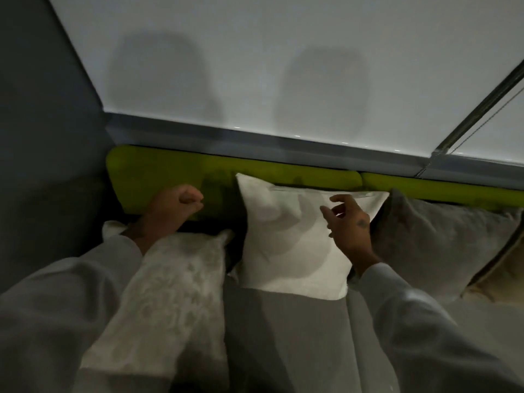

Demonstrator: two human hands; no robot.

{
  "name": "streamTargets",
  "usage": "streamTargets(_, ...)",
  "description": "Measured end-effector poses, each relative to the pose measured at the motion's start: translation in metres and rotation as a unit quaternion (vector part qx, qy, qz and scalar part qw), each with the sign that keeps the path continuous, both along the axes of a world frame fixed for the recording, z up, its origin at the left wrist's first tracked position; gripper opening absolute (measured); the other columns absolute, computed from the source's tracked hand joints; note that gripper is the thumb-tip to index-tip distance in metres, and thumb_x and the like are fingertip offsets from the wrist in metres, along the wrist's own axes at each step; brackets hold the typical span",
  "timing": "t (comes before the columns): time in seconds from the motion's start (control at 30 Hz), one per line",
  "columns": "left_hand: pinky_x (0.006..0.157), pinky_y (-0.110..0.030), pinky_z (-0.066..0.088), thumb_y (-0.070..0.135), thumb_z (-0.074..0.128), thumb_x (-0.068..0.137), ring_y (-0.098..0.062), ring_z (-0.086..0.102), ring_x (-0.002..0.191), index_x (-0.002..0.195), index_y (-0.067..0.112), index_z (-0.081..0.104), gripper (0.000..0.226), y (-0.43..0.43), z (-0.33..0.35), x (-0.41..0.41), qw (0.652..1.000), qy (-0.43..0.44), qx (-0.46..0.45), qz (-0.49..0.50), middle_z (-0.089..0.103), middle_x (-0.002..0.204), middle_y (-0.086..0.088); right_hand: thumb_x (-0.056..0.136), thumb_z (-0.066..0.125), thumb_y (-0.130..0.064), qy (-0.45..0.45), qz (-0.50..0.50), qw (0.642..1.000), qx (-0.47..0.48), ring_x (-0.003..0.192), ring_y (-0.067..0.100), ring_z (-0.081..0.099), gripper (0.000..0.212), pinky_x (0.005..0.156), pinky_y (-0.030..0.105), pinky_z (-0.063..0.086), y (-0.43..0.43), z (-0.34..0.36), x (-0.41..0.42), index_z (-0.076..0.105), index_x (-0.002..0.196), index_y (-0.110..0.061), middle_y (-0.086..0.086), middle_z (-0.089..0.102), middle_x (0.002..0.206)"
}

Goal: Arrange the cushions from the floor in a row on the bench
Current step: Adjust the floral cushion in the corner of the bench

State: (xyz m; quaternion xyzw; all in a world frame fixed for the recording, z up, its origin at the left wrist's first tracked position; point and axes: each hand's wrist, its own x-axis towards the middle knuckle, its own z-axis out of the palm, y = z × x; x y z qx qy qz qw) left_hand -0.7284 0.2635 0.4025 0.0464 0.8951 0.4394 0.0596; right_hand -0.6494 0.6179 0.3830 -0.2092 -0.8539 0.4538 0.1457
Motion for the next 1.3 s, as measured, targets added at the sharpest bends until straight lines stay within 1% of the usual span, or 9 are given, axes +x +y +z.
streamTargets(0.07,0.061,-0.002,0.041,0.005,0.074,0.082,-0.013,0.059,0.080,0.090,0.016,0.066,0.016,-0.039,-0.006,0.021,1.000,0.004,-0.001,-0.001,0.065,0.084,0.001,0.089,0.075,-0.024,-0.004,-0.003,1.000,-0.022,0.058,0.020,0.065,0.022,0.038,0.021,0.049,-0.038,0.000,0.019,0.063,0.108,-0.020,-0.002,0.063,0.076)
streamTargets(0.3,0.088,-0.052,0.053,0.004,0.070,0.087,-0.038,0.066,0.098,0.111,0.004,0.068,0.023,-0.186,-0.032,0.077,0.999,-0.020,-0.044,-0.004,0.070,0.107,-0.020,0.089,0.076,-0.021,-0.042,0.037,0.996,-0.075,0.053,0.017,0.061,0.023,0.042,0.030,0.053,-0.174,-0.016,0.082,0.065,0.107,-0.014,0.004,0.063,0.073)
streamTargets(0.47,0.080,-0.033,0.047,-0.005,0.068,0.084,-0.034,0.066,0.095,0.119,-0.001,0.065,0.036,-0.230,-0.044,0.089,0.998,-0.053,-0.031,0.015,0.070,0.107,-0.023,0.090,0.074,-0.025,-0.075,0.062,0.994,-0.055,0.059,0.016,0.066,0.028,0.045,0.028,0.055,-0.218,-0.026,0.108,0.061,0.114,-0.022,0.002,0.067,0.078)
streamTargets(0.77,0.068,-0.026,0.045,0.004,0.070,0.087,-0.026,0.060,0.092,0.133,0.002,0.052,0.050,-0.261,-0.098,0.116,0.978,-0.200,-0.018,0.051,0.061,0.120,-0.023,0.091,0.073,-0.027,-0.208,0.062,0.971,-0.105,0.064,0.015,0.066,0.038,0.047,0.020,0.054,-0.236,-0.079,0.131,0.054,0.123,-0.017,0.009,0.067,0.086)
streamTargets(0.9,0.079,-0.035,0.044,0.013,0.076,0.082,-0.038,0.052,0.122,0.142,0.009,0.042,0.068,-0.273,-0.138,0.131,0.952,-0.291,-0.017,0.088,0.048,0.141,-0.020,0.088,0.076,-0.022,-0.270,0.078,0.955,-0.091,0.069,0.018,0.067,0.045,0.063,0.032,0.060,-0.246,-0.122,0.143,0.054,0.126,-0.011,0.007,0.068,0.083)
streamTargets(1.0,0.084,-0.034,0.042,0.017,0.081,0.076,-0.037,0.047,0.129,0.146,0.010,0.035,0.083,-0.281,-0.172,0.150,0.940,-0.324,-0.029,0.105,0.045,0.146,-0.017,0.086,0.079,-0.024,-0.335,0.088,0.934,-0.085,0.087,0.027,0.067,0.055,0.074,0.036,0.057,-0.251,-0.160,0.153,0.053,0.132,-0.011,0.014,0.069,0.107)
streamTargets(1.13,0.093,-0.038,0.043,0.012,0.084,0.072,-0.034,0.046,0.131,0.147,0.014,0.033,0.091,-0.288,-0.206,0.166,0.921,-0.374,-0.003,0.111,0.044,0.148,-0.014,0.080,0.084,-0.022,-0.423,0.083,0.894,-0.120,0.121,0.032,0.057,0.082,0.062,0.023,0.051,-0.259,-0.203,0.157,0.039,0.148,-0.014,0.017,0.050,0.145)
streamTargets(1.23,0.094,-0.037,0.041,0.008,0.088,0.067,-0.032,0.040,0.136,0.152,0.020,0.023,0.108,-0.291,-0.221,0.171,0.920,-0.380,0.005,0.099,0.035,0.154,-0.010,0.075,0.087,-0.014,-0.462,0.091,0.873,-0.130,0.130,0.033,0.051,0.093,0.096,0.038,0.051,-0.266,-0.229,0.157,0.034,0.151,-0.011,0.017,0.048,0.147)
streamTargets(1.3,0.099,-0.039,0.041,0.004,0.088,0.064,-0.031,0.036,0.140,0.155,0.024,0.013,0.120,-0.291,-0.229,0.175,0.923,-0.376,0.005,0.078,0.030,0.157,-0.008,0.074,0.086,-0.008,-0.484,0.093,0.861,-0.127,0.129,0.034,0.051,0.089,0.097,0.037,0.046,-0.272,-0.241,0.159,0.036,0.148,-0.009,0.017,0.052,0.143)
